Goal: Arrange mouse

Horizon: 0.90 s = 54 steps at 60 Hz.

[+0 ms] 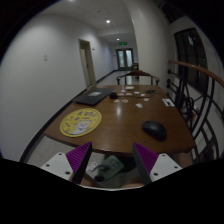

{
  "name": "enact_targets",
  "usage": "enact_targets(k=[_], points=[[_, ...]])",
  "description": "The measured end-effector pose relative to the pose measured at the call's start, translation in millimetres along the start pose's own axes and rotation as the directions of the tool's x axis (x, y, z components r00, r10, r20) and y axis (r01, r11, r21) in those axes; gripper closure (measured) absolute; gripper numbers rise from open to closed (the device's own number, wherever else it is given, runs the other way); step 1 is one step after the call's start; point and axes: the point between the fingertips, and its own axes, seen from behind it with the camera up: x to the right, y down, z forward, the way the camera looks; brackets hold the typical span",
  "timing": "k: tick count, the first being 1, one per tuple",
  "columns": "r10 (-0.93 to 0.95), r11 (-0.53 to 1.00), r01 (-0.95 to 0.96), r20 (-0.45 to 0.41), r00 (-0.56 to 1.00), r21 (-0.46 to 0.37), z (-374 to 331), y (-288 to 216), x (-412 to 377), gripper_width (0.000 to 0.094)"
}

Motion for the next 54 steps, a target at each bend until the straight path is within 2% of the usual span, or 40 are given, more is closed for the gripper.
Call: enact_targets(k=[8, 19, 24, 38, 43, 47, 54], points=[[-0.029, 0.999, 0.026, -0.119, 0.993, -0.027, 15.8, 17.4, 78.9, 0.0118], [-0.03, 0.998, 0.02, -0.213, 0.977, -0.051, 48.1, 31.7, 159.5, 0.0116], [0.0, 1.0, -0.004, -0.192, 0.981, -0.02, 68.1, 18.5, 171.2, 0.0126], [-0.021, 1.0, 0.019, -0.181, 0.983, -0.013, 125.4, -21.2, 203.3, 0.015], [-0.015, 1.0, 0.014, -0.18, 0.984, -0.003, 139.7, -30.9, 211.5, 0.0257], [0.007, 1.0, -0.004, -0.208, 0.978, 0.014, 139.5, -31.9, 220.6, 0.0438], [0.032, 0.999, -0.028, -0.195, 0.98, 0.023, 137.7, -29.9, 219.0, 0.0524]])
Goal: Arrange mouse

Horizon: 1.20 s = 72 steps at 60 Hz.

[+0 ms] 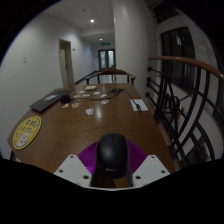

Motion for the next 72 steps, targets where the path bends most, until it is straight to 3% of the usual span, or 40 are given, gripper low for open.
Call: enact_targets(k=[7, 13, 20, 25, 30, 34, 42, 49, 54, 62, 66, 70, 72], points=[[0.007, 1.0, -0.008, -0.049, 0.999, -0.009, -12.5, -6.5, 9.6, 0.06], [-0.029, 0.992, 0.041, -0.098, 0.995, 0.121, -45.0, -65.3, -13.2, 0.0603], [0.025, 0.962, -0.018, -0.02, 0.999, 0.273, -88.2, -150.8, -110.4, 0.0593], [0.075, 0.944, -0.089, 0.056, 0.996, 0.317, -101.1, -182.3, -191.0, 0.0562], [0.046, 0.951, -0.083, 0.13, 0.99, 0.298, -91.9, -168.8, -279.9, 0.0554], [0.013, 0.973, -0.053, 0.172, 0.985, 0.225, -61.8, -142.2, -328.3, 0.0556], [-0.076, 0.994, 0.066, 0.123, 0.989, 0.083, -8.5, -61.7, -373.9, 0.0558], [-0.064, 0.997, 0.068, 0.137, 0.989, -0.022, 13.3, -12.3, -389.3, 0.0558], [-0.091, 0.995, 0.094, 0.117, 0.989, -0.021, 19.2, -8.1, -384.5, 0.0551], [-0.164, 0.984, 0.172, 0.147, 0.975, -0.043, 20.2, -4.6, -384.7, 0.0429], [-0.171, 0.979, 0.19, 0.216, 0.961, -0.068, 8.5, -3.8, -384.5, 0.0272], [-0.166, 0.982, 0.184, 0.288, 0.943, -0.036, -6.7, -11.2, -383.2, 0.0065], [-0.159, 0.985, 0.171, 0.314, 0.936, -0.012, -21.8, -14.9, -375.3, 0.0096]])
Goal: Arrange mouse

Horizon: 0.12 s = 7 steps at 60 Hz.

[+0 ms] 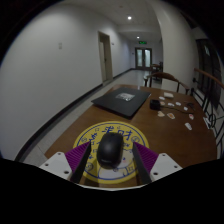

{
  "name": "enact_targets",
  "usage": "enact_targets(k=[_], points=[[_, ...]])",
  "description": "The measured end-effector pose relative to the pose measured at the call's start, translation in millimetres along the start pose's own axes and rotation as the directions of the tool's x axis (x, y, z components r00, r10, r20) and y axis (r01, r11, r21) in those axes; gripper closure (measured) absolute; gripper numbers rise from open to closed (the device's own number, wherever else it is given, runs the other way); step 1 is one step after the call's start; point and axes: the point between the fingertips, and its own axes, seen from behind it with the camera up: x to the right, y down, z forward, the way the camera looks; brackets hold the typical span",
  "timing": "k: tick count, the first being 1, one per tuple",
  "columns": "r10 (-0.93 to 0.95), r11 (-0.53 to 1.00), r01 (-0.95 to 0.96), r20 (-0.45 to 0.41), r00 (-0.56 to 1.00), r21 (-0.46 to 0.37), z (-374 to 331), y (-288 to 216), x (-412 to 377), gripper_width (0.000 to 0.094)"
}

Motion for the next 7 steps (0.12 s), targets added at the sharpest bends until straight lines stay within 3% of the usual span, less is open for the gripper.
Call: enact_targets(k=[7], points=[[0.073, 0.993, -0.077, 0.047, 0.996, 0.087, -44.3, 1.0, 30.8, 0.0084]])
